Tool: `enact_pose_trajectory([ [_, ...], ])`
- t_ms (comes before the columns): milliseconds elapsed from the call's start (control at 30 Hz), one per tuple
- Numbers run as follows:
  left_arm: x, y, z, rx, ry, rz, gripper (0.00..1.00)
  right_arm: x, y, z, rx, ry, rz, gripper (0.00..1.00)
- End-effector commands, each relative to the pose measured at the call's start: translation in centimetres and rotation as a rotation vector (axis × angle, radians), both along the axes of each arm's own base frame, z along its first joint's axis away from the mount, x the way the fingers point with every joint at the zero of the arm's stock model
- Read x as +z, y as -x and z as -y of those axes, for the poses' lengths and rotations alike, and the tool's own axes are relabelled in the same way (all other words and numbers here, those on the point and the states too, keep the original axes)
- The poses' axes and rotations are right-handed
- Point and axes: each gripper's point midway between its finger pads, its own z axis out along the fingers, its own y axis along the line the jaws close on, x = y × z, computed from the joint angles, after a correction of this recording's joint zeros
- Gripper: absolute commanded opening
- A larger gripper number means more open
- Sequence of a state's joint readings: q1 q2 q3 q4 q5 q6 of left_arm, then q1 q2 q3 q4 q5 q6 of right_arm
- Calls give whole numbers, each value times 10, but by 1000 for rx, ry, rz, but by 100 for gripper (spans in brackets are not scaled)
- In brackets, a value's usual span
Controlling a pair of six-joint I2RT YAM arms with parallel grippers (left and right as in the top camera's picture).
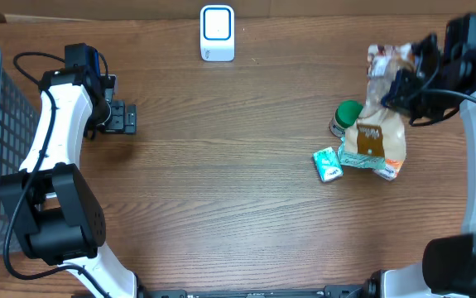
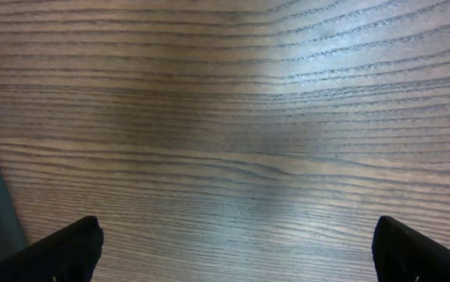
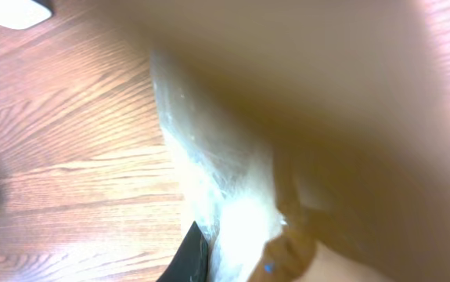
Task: Scan the item barcode
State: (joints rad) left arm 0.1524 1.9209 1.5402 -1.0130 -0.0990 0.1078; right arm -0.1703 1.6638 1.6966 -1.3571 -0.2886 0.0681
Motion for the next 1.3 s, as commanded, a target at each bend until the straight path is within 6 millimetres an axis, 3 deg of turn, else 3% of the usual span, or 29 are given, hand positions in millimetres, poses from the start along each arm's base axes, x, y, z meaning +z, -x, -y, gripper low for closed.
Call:
enact_pose_trajectory([
  [0,4,-4,-1,-13,-9,10,100,-26,3,-10,-8,-121,-29,4],
  [67,4,-4,-1,-13,-9,10,100,-36,3,-8,-17,-140,-31,8],
  [133,4,-4,-1,-13,-9,10,100,-44,3,-3,-30,-141,-34,21],
  [167,4,-4,-1,-13,-9,11,100,-45,3,-1,-37,-141,-36,34],
  [200,4,-4,-1,-13,-9,11,100,-46,4,2,-45,-142,-39,59],
  [267,4,-4,-1,-13,-9,11,100,-46,4,6,-58,-143,-38,75],
  [333,4,-4,-1,-13,-9,11,100,-44,4,9,-68,-150,-33,82],
  [400,4,-4,-1,-13,-9,11,100,-38,1,9,-70,-176,-16,85],
  [533,4,-4,-1,-13,-9,11,100,-7,-5,5,-58,-221,51,89],
  [667,4,-4,-1,-13,-9,11,100,43,-4,4,-37,-193,152,92],
  [800,4,-4,-1,-13,-9,11,100,109,11,0,-17,-155,280,95],
  [867,4,-4,-1,-13,-9,10,100,142,26,-4,-9,-135,346,96],
  [1000,4,-4,-1,-13,-9,10,100,188,62,-14,6,-105,442,99],
  [1267,4,-4,-1,-13,-9,11,100,230,142,-38,52,-43,585,100],
])
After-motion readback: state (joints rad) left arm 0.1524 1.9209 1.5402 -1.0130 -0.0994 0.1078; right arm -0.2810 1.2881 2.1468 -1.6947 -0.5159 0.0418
